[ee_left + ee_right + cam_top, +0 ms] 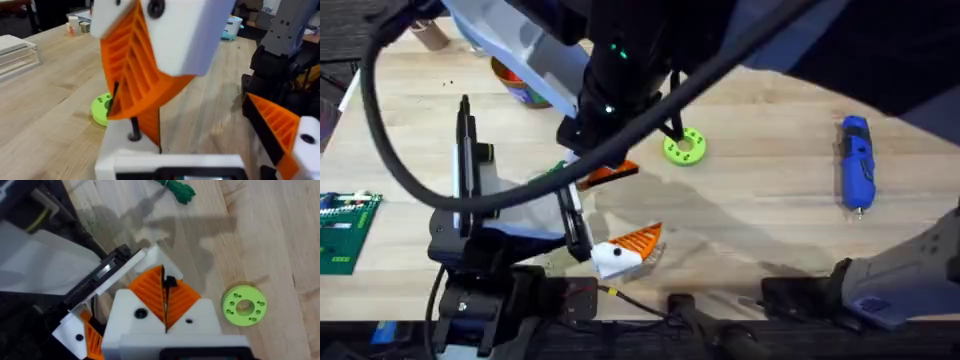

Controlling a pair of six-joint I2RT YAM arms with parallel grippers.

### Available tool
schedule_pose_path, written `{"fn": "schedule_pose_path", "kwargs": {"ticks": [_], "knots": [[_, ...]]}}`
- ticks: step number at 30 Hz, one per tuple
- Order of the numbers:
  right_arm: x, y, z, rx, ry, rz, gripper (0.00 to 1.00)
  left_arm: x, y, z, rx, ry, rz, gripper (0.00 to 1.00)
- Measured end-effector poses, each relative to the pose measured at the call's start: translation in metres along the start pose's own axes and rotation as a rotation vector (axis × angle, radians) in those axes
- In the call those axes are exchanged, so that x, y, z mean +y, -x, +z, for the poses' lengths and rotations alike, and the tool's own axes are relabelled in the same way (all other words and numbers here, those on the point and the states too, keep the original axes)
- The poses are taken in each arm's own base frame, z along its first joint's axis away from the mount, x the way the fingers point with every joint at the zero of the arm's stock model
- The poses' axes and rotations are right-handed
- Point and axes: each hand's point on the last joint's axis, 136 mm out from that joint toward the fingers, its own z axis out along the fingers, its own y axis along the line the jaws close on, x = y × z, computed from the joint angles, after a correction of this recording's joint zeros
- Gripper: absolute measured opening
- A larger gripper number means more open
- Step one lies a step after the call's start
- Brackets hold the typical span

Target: Pick up the gripper from the table and insert it into the empty holder that is missing its gripper. Then pick up a screw, insert it into the mounting hole, and use the screwdriver to tighten it. Finally, clean up the table by picking up the vegetable and placing it into the bucket.

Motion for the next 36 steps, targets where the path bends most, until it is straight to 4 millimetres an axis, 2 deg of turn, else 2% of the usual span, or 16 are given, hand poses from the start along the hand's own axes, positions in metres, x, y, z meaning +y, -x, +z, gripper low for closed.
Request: {"fn": "schedule_pose_path", "kwargs": {"ticks": [23,36], "knots": [[-0.009,0.005,0.0,-0.02,-0.048,0.031,0.008,0.001,0.0,0.0,-0.001,0.005,0.013,0.993],[0.003,0.008,0.001,-0.023,-0.035,0.008,0.008,0.001,0.0,0.0,-0.001,0.004,0.011,0.993]]}}
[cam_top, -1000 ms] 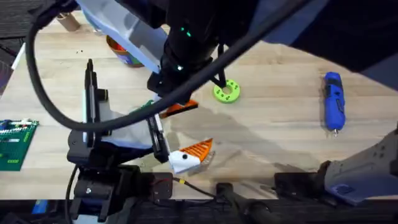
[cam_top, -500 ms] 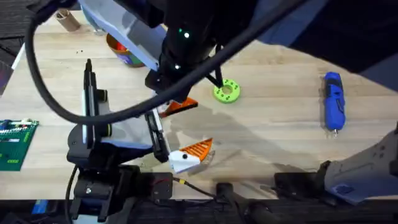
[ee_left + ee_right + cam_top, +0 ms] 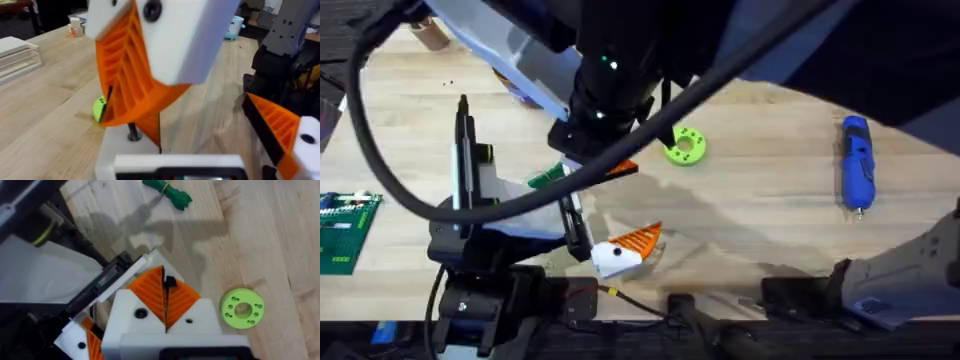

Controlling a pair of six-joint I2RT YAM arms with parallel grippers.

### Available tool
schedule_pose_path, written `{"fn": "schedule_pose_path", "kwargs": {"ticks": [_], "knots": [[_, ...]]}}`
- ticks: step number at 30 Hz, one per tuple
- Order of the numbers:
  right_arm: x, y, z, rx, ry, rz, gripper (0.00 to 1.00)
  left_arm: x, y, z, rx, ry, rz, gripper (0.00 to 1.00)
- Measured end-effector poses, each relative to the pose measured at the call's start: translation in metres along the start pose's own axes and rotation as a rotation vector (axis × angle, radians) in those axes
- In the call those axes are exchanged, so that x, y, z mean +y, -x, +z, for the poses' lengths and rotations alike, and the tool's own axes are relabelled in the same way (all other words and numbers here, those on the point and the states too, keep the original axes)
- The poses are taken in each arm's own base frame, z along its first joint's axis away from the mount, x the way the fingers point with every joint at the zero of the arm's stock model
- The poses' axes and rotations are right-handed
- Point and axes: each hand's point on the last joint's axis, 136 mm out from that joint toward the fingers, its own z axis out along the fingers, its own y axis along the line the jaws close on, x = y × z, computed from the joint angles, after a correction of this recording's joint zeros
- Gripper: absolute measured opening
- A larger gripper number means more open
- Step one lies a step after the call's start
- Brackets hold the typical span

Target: Pick up the gripper from the table and insert it into the empty holder that is missing its gripper. Then pick up a screw, insert it into the mounting hole, and use the screwdriver to tighten it. Finally, clean up the table by picking up the vegetable and placing it into the bucket.

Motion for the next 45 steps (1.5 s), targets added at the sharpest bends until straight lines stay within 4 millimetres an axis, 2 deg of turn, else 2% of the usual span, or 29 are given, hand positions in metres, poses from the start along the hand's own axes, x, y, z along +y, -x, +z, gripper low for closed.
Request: {"fn": "schedule_pose_path", "kwargs": {"ticks": [28,31,33,38,39,45], "knots": [[0.005,-0.005,0.003,0.032,-0.02,-0.021,0.024,0.0,0.0,0.0,0.0,0.0,0.002,0.993],[0.006,-0.005,0.003,0.032,-0.019,-0.015,0.24,0.0,0.0,0.0,0.0,0.001,0.002,0.992],[0.006,-0.005,0.003,0.033,-0.018,-0.016,0.481,0.0,0.0,0.0,0.0,0.001,0.003,0.993],[-0.002,-0.007,0.003,0.037,-0.043,-0.001,0.913,0.001,0.0,0.0,0.0,0.005,0.001,0.993],[-0.005,-0.007,0.002,0.035,-0.045,0.008,0.94,0.001,0.0,0.0,0.0,0.005,0.001,0.992],[-0.02,-0.003,-0.004,0.012,-0.046,0.088,0.956,0.001,0.0,0.0,-0.001,0.008,0.003,0.993]]}}
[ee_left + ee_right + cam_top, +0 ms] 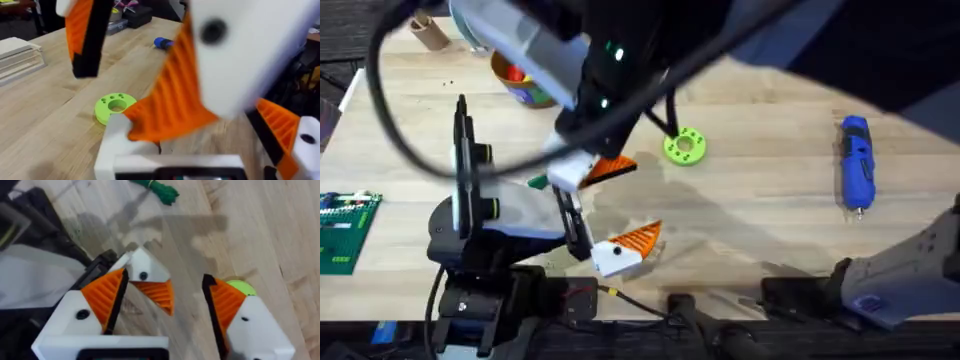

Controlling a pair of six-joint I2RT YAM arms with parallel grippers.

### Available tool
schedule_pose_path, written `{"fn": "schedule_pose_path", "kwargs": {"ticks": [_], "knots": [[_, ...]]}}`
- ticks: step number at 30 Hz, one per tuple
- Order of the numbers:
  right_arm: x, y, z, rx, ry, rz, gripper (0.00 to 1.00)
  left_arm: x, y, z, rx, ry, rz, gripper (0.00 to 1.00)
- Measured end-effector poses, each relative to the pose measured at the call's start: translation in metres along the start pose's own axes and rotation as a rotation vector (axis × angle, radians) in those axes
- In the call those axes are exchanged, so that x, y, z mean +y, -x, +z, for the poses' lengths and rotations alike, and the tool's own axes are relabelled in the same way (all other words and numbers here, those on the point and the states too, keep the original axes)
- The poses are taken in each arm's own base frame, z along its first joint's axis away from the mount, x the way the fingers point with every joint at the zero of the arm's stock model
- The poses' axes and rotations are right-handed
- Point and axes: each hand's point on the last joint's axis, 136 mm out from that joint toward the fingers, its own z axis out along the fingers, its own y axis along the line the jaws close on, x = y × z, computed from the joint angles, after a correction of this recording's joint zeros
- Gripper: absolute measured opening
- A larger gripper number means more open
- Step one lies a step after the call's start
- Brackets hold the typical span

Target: Pick up the gripper from the table and insert it into the empty holder that is missing its gripper. Then pick up a screw, insert it into the mounting hole, and use the screwdriver to tighten it. Finally, clean up the table by picking up the vegetable and placing it into the bucket.

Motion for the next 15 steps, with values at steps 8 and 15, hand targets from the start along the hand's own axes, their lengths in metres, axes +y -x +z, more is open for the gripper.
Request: {"fn": "schedule_pose_path", "kwargs": {"ticks": [8,15], "knots": [[-0.077,0.002,-0.011,-0.057,-0.069,0.306,0.961,0.0,0.0,0.0,0.0,0.0,0.0,0.992],[-0.13,-0.019,-0.018,-0.047,-0.12,0.503,0.962,0.0,0.0,0.0,0.0,0.0,0.0,0.993]]}}
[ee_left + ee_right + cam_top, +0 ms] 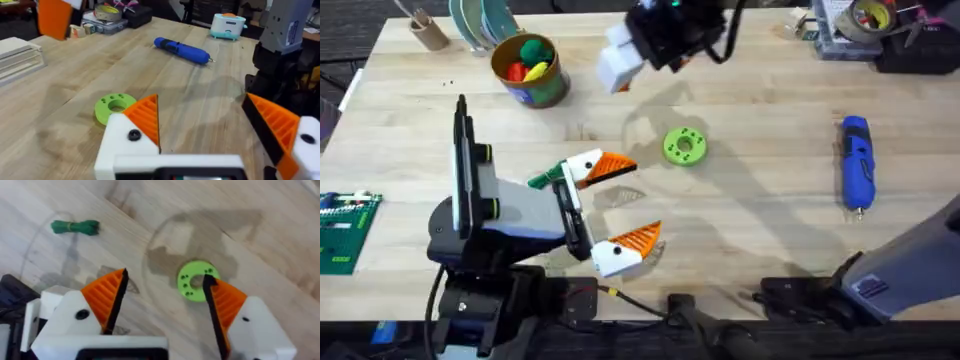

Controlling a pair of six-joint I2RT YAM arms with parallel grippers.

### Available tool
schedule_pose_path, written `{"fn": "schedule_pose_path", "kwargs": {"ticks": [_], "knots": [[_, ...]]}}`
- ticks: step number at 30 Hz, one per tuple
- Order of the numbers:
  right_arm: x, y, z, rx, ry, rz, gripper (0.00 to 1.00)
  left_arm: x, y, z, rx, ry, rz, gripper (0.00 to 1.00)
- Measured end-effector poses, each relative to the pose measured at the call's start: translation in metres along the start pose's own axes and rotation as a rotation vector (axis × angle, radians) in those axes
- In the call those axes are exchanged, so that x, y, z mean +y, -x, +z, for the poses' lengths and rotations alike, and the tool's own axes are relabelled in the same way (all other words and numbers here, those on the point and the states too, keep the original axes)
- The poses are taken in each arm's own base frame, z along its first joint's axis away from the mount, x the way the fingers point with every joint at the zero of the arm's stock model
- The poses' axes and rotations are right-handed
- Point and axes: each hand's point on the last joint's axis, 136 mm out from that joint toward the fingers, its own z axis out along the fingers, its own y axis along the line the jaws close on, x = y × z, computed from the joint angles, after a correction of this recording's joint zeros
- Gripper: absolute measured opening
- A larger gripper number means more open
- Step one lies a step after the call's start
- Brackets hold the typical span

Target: Pick up the gripper from the table and insert it into the empty holder that is missing its gripper. Then pick up a screw, insert it into the mounting hole, and use the screwdriver to tighten it. Finally, clean up the table by picking up the vegetable and placing it into the bucket.

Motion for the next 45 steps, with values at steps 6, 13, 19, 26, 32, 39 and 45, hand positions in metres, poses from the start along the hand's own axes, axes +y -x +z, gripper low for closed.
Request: {"fn": "schedule_pose_path", "kwargs": {"ticks": [6,13,19,26,32,39,45], "knots": [[-0.045,-0.01,-0.003,0.051,-0.049,0.155,0.964,0.0,0.0,0.0,0.0,0.0,0.0,0.993],[-0.1,-0.023,-0.036,0.029,-0.152,0.283,0.964,0.0,0.0,0.0,0.0,0.0,-0.001,0.968],[-0.136,-0.043,-0.077,-0.002,-0.243,0.364,0.964,0.0,0.0,0.0,0.0,0.0,0.001,0.156],[-0.193,-0.099,-0.1,-0.029,-0.341,0.547,0.964,0.0,0.0,0.0,0.0,0.0,0.007,0.018],[-0.232,-0.178,-0.109,-0.028,-0.428,0.748,0.962,0.0,0.0,0.0,0.0,0.0,0.007,0.017],[-0.271,-0.219,-0.127,-0.127,-0.539,0.844,0.964,0.0,0.0,0.0,0.0,0.0,0.007,0.017],[-0.299,-0.252,-0.109,-0.052,-0.565,0.942,0.966,0.0,0.0,0.0,0.0,0.0,0.007,0.017]]}}
